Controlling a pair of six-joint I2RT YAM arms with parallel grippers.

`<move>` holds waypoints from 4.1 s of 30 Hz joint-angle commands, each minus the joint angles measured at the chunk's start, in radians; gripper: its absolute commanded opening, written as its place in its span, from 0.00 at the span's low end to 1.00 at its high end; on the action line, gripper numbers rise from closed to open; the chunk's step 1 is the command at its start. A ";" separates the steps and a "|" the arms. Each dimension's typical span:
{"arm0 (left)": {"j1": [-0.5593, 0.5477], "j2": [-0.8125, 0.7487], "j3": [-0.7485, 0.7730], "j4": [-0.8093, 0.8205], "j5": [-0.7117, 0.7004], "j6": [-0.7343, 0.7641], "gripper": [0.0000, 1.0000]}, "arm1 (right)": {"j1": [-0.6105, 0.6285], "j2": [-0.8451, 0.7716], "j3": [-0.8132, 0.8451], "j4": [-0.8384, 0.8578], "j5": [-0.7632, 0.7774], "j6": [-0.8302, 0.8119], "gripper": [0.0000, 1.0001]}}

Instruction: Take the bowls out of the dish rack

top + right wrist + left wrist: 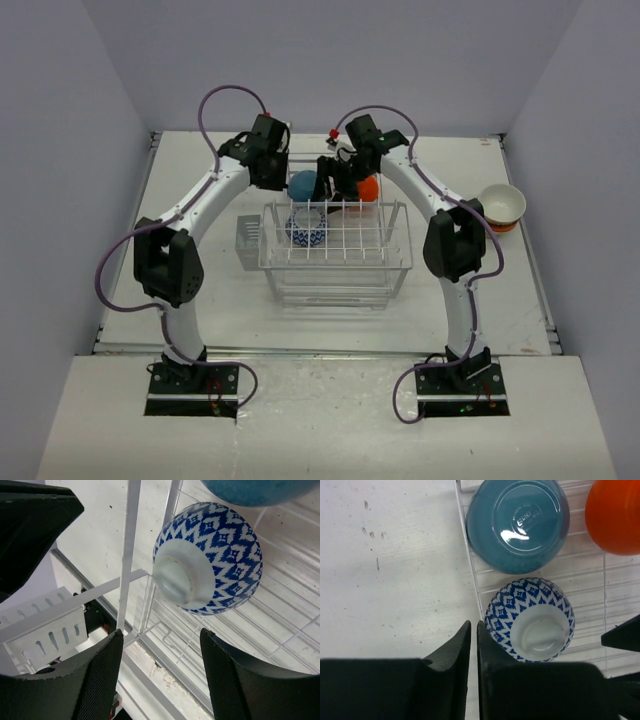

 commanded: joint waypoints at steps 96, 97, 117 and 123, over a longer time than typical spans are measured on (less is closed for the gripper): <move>-0.012 0.042 -0.131 -0.037 0.152 0.035 0.53 | -0.102 -0.127 -0.419 0.361 -0.210 0.123 0.83; -0.012 0.041 -0.131 -0.038 0.148 0.035 0.51 | -0.102 -0.122 -0.412 0.355 -0.210 0.119 0.83; 0.008 0.031 -0.153 -0.047 0.122 0.032 0.40 | -0.093 -0.079 -0.422 0.341 -0.199 0.079 0.84; 0.011 0.031 -0.150 -0.049 0.128 0.035 0.34 | -0.089 -0.064 -0.425 0.356 -0.216 0.087 0.85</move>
